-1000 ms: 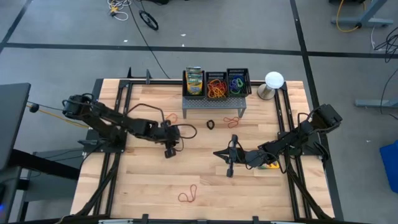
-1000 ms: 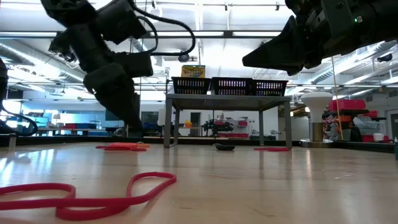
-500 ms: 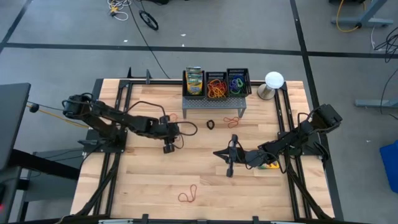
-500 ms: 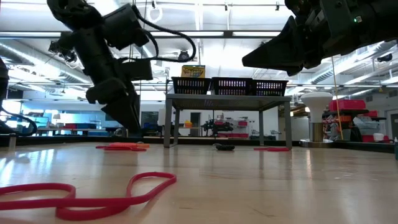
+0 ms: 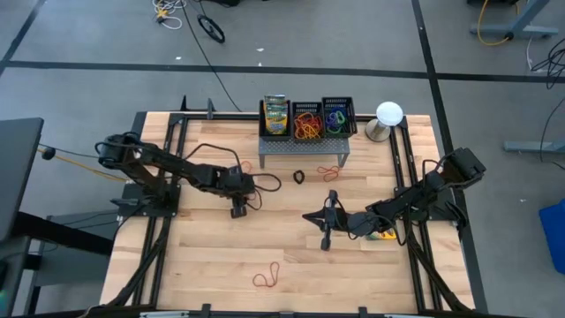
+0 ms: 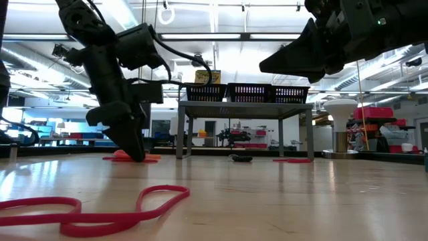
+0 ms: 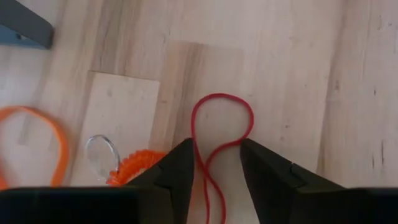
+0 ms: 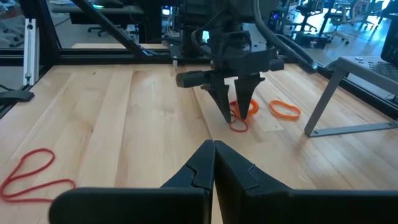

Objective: Sort rubber bands into baskets
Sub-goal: Put the red rubber band into the middle black basket on the shelf

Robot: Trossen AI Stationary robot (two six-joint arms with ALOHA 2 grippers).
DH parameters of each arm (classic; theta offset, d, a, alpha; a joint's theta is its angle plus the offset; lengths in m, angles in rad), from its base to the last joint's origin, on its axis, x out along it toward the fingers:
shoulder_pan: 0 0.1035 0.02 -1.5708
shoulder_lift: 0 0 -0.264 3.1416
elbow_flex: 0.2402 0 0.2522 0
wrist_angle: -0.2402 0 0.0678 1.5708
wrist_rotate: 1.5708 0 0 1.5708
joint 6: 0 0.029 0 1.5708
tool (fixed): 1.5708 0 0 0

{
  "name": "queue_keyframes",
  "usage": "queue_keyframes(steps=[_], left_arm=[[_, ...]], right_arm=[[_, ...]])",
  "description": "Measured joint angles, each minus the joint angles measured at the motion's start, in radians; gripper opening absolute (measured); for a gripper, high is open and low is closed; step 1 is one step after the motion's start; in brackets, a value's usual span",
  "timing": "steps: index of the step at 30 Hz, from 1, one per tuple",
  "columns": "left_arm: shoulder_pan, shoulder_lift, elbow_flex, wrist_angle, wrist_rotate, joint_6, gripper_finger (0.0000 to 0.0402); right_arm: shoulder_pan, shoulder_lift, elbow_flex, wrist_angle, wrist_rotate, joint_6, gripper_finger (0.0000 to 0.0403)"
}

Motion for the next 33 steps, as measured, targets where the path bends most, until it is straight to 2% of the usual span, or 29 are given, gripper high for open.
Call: queue_keyframes(steps=[4, 12, 24, 33], left_arm=[[0.000, 0.007, 0.002, 0.000, 0.009, 0.008, 0.0111], [-0.019, -0.007, 0.019, -0.021, 0.038, 0.040, 0.0009], [-0.201, -0.007, 0.104, 0.020, 0.024, 0.065, 0.0005], [-0.365, -0.007, 0.094, 0.300, -0.029, 0.088, 0.0005]], right_arm=[[0.000, 0.000, 0.000, 0.000, 0.000, 0.000, 0.0018], [0.000, 0.000, 0.000, 0.000, 0.000, 0.000, 0.0018], [0.001, 0.000, 0.000, 0.001, -0.001, 0.000, 0.0018], [0.001, 0.000, 0.000, 0.001, -0.005, 0.001, 0.0018]])
